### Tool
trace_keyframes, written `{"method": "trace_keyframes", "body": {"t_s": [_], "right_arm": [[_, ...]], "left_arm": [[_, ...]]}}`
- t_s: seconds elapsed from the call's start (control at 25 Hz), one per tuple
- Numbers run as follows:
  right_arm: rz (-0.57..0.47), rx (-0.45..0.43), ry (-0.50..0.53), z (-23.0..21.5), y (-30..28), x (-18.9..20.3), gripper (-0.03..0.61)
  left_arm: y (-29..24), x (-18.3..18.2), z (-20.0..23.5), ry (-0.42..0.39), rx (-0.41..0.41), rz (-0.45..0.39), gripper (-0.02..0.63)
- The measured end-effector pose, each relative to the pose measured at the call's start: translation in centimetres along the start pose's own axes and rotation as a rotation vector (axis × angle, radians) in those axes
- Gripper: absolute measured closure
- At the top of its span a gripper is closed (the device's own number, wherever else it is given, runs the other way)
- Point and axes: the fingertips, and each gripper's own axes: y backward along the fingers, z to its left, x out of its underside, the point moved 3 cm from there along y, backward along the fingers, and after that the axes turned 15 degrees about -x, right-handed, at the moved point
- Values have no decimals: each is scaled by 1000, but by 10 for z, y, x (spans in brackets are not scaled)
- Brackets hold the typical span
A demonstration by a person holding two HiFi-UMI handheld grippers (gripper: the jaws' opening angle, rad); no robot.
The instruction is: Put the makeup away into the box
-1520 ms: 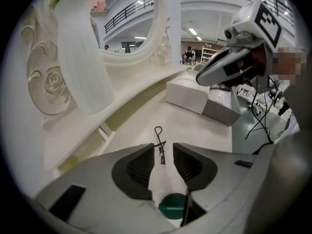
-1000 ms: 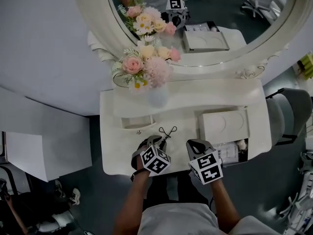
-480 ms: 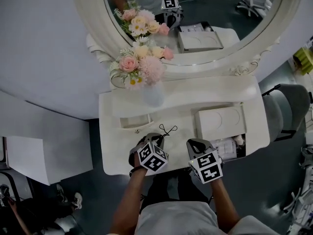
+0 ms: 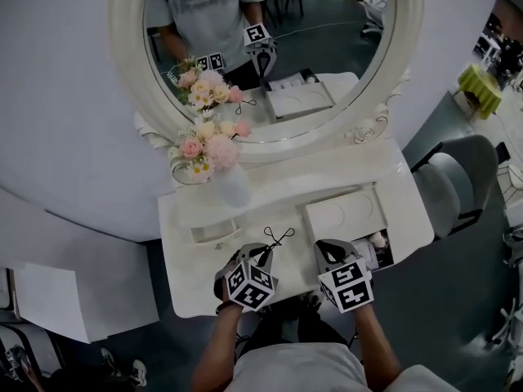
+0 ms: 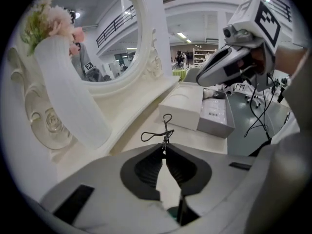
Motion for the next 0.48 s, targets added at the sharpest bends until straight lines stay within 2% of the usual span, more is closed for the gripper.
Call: {"method": "trace_keyframes", "body": {"t_s": [0.2, 0.48], "right_arm": [[-40, 58, -3, -6, 29, -4, 577], [-85, 171, -53, -24, 77, 8, 577]], "left_arm": [[18, -32, -8, 10, 10, -72, 568], [28, -72, -28, -34, 58, -154, 568]]}}
